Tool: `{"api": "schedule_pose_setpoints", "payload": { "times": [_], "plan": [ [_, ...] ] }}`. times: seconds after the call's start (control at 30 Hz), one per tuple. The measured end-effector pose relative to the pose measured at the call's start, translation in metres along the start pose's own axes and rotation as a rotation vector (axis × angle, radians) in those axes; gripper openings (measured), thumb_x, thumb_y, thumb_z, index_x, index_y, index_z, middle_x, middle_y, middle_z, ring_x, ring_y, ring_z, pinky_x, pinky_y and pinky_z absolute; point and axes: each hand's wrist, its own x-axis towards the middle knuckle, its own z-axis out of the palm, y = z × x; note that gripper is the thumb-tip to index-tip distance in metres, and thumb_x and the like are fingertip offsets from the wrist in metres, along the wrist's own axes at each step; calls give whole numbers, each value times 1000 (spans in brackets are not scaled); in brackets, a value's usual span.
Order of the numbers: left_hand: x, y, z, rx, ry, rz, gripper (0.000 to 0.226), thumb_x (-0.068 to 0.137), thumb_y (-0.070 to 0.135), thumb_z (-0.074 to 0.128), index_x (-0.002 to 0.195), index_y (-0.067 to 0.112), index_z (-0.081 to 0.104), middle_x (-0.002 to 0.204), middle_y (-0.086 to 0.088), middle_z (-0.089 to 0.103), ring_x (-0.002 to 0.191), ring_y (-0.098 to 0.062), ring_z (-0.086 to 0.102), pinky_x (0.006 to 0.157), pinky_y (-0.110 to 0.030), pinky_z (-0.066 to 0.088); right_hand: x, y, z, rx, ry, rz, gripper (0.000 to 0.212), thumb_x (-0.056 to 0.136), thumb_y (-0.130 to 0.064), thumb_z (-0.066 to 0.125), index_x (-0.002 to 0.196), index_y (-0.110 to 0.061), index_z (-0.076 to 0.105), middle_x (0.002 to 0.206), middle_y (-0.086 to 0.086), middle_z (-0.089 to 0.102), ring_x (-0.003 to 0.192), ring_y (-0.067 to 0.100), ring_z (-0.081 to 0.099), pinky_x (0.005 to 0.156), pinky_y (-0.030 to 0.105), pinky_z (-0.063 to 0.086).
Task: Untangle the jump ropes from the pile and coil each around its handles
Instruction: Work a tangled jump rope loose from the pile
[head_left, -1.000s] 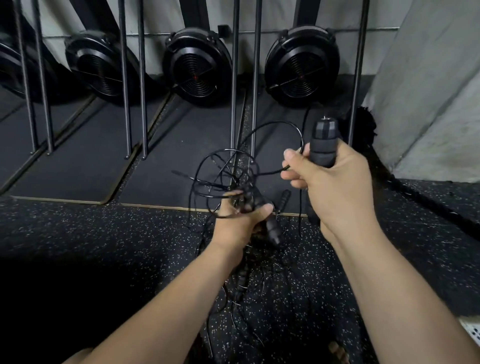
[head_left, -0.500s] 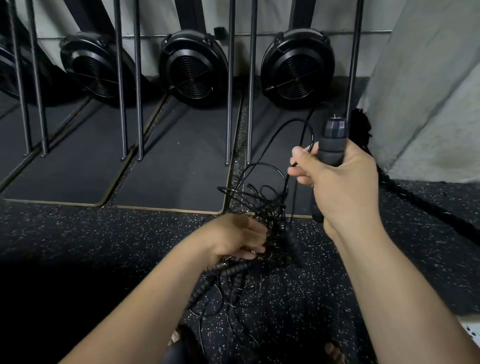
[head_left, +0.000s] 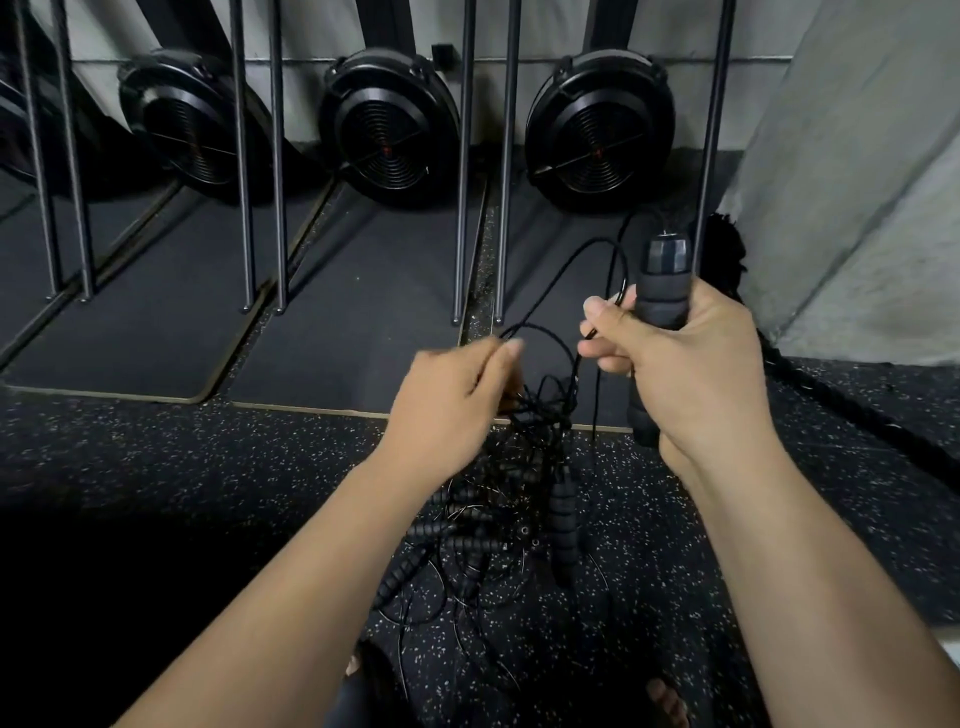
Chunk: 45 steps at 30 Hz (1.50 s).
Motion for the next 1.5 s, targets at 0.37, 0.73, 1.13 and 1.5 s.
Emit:
{"api": "schedule_pose_setpoints", "payload": {
  "times": [0.37,0.73,1.13,1.5],
  "plan": [
    [-10,-3,29,-194,-156,104,5,94,28,81,92,27,76,94,8,69,89,-13,67,85,-34,54,-7,-1,10,23,-87,16,16,94,-12,83,89,-14,68,84,8,80,73,21,80,64,31,61],
    [-15,-1,39,-318,-14,92,16,95,17,79,93,17,63,81,9,67,72,-12,61,69,-26,49,-13,-3,12,37,-121,55,14,93,-11,83,93,-11,68,83,7,80,73,21,80,61,24,59],
    [-12,-44,51,5,-260,-49,17,92,26,81,87,37,70,91,21,72,85,2,68,79,-32,59,-9,-27,-5,229,-20,-4,18,92,-13,83,100,-8,69,89,14,80,72,20,77,59,24,55],
    [-7,-32,39,11,-169,-110,14,94,31,81,84,35,72,82,14,75,76,-1,68,73,-24,54,6,-6,-10,300,-55,219,26,89,-28,86,106,-13,73,103,9,83,78,17,78,57,23,55]
  ]
}}
